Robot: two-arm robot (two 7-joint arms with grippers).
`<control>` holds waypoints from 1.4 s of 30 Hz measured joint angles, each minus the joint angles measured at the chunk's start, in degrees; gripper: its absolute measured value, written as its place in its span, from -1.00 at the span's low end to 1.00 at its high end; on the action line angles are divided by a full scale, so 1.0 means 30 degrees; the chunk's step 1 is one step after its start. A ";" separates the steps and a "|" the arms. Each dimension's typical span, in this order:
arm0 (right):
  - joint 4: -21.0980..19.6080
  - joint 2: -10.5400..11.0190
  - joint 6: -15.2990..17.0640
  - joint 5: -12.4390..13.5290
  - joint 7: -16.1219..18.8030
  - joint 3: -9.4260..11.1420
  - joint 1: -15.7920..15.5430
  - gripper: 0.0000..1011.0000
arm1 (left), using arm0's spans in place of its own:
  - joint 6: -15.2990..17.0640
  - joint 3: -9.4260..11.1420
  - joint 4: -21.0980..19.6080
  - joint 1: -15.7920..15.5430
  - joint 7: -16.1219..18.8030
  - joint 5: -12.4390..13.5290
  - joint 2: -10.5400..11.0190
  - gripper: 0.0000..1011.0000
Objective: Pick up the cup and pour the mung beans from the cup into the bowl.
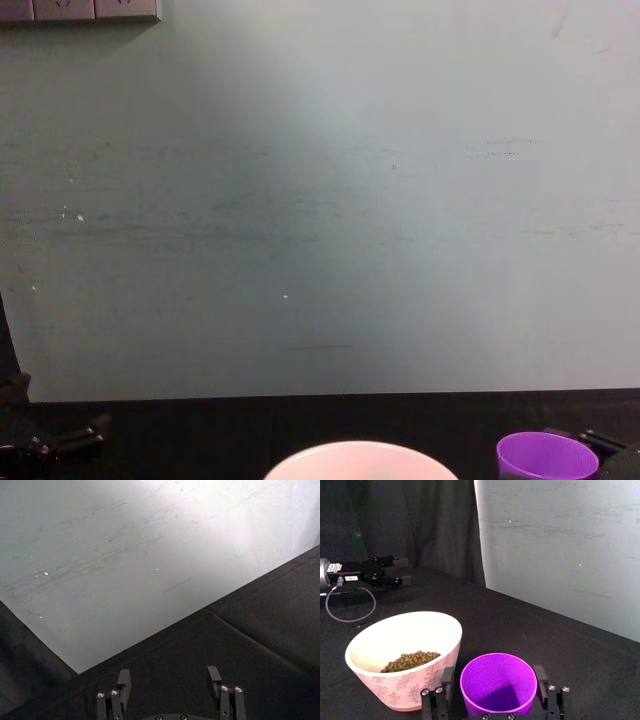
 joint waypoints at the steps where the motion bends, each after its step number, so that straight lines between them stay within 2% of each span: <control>1: -0.0002 -0.0001 -0.0001 -0.0003 0.0000 0.0000 -0.0001 0.95 | 0.0000 0.0000 0.0001 0.0000 -0.0001 -0.0001 0.0000 0.98; 10: -0.0072 0.0014 0.0012 -0.0021 -0.0020 0.0000 -0.0025 0.98 | 0.0000 0.0001 0.0001 0.0001 0.0000 -0.0001 0.0001 0.98; 19: -0.1391 0.0264 0.0401 -0.0029 -0.0890 0.0306 -0.0558 0.98 | 0.0000 0.0000 0.0001 -0.0001 0.0000 -0.0001 0.0000 0.98; 23: -0.2580 0.0432 0.0887 0.0088 -0.1578 0.0619 -0.1080 0.98 | 0.0000 0.0000 0.0001 0.0000 0.0000 0.0000 0.0000 0.98; 27: -0.3991 0.0593 0.1542 0.0476 -0.2510 0.1207 -0.1767 0.98 | -0.0001 0.0000 0.0000 0.0000 0.0000 -0.0001 0.0000 0.98; 31: -0.5673 0.0762 0.2267 0.0507 -0.4129 0.1926 -0.2627 0.98 | 0.0000 0.0001 0.0001 0.0000 0.0000 0.0000 0.0000 0.98; 34: -0.7124 0.0735 0.2860 0.0013 -0.5891 0.2544 -0.3430 0.98 | 0.0000 0.0000 0.0001 0.0000 0.0000 -0.0001 -0.0001 0.98; 35: -0.7124 0.0735 0.2860 0.0013 -0.5891 0.2544 -0.3430 0.98 | 0.0000 0.0001 0.0001 0.0000 0.0000 -0.0001 0.0000 0.98; 37: -0.7753 0.0606 0.3061 -0.0415 -0.6802 0.2823 -0.3816 0.98 | 0.0000 0.0001 0.0000 0.0001 -0.0001 -0.0001 0.0000 0.98; 42: -0.8892 0.0284 0.3138 -0.2024 -0.8913 0.3270 -0.4495 0.98 | 0.0000 0.0000 0.0001 0.0000 0.0000 0.0000 0.0000 0.98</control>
